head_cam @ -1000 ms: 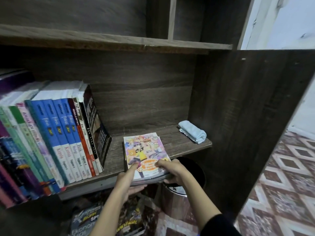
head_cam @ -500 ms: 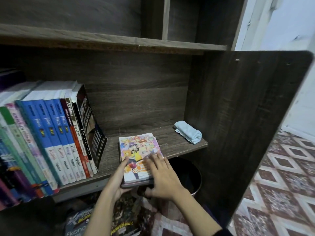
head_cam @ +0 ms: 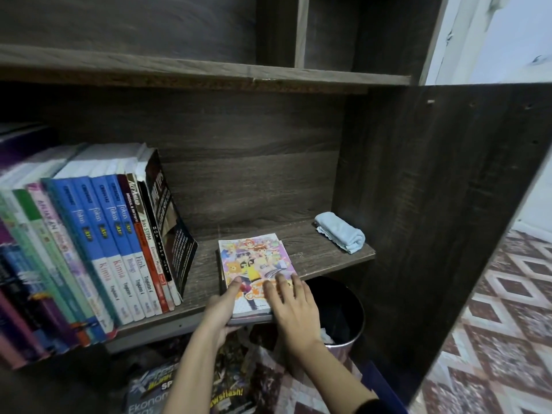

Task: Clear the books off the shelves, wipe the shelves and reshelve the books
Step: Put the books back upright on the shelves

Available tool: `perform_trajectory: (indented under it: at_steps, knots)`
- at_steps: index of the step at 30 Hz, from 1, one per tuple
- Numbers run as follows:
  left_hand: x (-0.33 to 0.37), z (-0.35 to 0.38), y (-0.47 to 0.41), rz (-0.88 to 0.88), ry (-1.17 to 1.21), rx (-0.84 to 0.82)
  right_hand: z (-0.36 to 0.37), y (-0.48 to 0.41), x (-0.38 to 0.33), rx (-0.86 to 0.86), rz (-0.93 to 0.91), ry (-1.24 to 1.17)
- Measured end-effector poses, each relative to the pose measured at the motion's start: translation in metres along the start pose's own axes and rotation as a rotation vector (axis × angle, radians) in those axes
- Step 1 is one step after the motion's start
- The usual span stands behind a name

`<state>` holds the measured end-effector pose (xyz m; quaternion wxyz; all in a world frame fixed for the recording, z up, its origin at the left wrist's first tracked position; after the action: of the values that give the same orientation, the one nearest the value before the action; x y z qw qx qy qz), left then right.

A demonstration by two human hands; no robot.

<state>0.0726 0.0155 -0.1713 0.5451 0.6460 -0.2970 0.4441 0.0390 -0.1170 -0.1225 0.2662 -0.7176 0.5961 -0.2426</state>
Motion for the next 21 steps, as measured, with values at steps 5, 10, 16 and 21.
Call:
perform_trajectory:
  at_steps: [5, 10, 16, 21]
  knots:
    - [0.012, -0.002, 0.002, 0.076, -0.045, 0.063, -0.016, -0.009, 0.004, 0.113, -0.013, -0.085]
    - [0.059, -0.002, 0.03, 0.258, -0.058, 0.104, -0.053, -0.021, 0.012, 0.323, -0.015, -0.195]
    - [0.078, 0.007, 0.045, 0.238, 0.122, -0.075, -0.082, -0.034, 0.034, 0.479, 0.221, -0.414]
    - [0.046, 0.006, 0.024, 0.08, 0.115, -0.04, -0.061, -0.026, 0.055, 0.417, 0.762, -0.858]
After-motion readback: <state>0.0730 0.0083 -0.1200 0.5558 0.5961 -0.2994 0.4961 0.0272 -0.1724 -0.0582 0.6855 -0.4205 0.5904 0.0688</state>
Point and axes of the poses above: each hand's wrist, its own y-axis away from the middle knuckle, its own z-axis out of the palm, x = y × z, the point moved 9 cm from there along -y, towards the middle knuckle, and after that the axes turned 9 degrees about x, right-handed, at the moved point
